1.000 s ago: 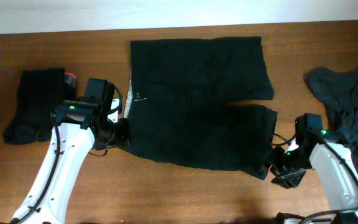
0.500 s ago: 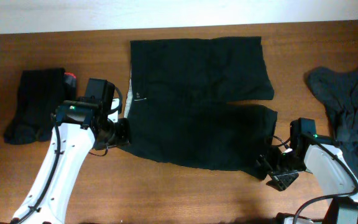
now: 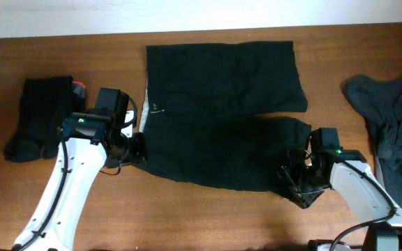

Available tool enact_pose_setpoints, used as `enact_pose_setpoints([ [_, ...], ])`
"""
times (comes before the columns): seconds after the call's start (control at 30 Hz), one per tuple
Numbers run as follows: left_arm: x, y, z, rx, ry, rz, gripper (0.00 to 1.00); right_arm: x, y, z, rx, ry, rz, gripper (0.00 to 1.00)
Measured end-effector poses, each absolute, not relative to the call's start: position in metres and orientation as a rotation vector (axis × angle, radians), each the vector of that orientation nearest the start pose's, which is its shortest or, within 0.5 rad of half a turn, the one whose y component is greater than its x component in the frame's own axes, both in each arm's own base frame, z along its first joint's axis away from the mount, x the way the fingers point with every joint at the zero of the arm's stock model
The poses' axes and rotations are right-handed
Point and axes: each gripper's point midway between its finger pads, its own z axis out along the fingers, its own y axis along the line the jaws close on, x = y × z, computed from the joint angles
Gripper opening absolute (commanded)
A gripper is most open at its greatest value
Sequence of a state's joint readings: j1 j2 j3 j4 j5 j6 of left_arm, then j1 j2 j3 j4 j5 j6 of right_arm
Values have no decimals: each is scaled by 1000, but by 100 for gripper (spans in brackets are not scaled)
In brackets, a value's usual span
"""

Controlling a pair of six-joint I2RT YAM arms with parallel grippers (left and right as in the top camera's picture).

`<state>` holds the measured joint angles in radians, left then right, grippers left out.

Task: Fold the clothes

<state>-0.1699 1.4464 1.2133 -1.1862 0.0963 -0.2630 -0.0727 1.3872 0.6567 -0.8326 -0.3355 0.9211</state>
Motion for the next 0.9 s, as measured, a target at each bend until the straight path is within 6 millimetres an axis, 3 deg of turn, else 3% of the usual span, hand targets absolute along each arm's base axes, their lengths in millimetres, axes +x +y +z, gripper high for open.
enact_pose_setpoints([
  [0.23,269,-63,135,-129,3007,-190,53,198,39,15,1566,2832,465,74],
  [0.43,269,-63,135,-129,3008,-191,53,189,39,2,1601,2819,458,73],
  [0.8,264,-64,134,-131,3029,-201,53,190,35,-1,1604,2803,423,17],
  [0.9,261,-67,131,-147,3042,-230,54,190,34,-1,1605,2800,419,13],
])
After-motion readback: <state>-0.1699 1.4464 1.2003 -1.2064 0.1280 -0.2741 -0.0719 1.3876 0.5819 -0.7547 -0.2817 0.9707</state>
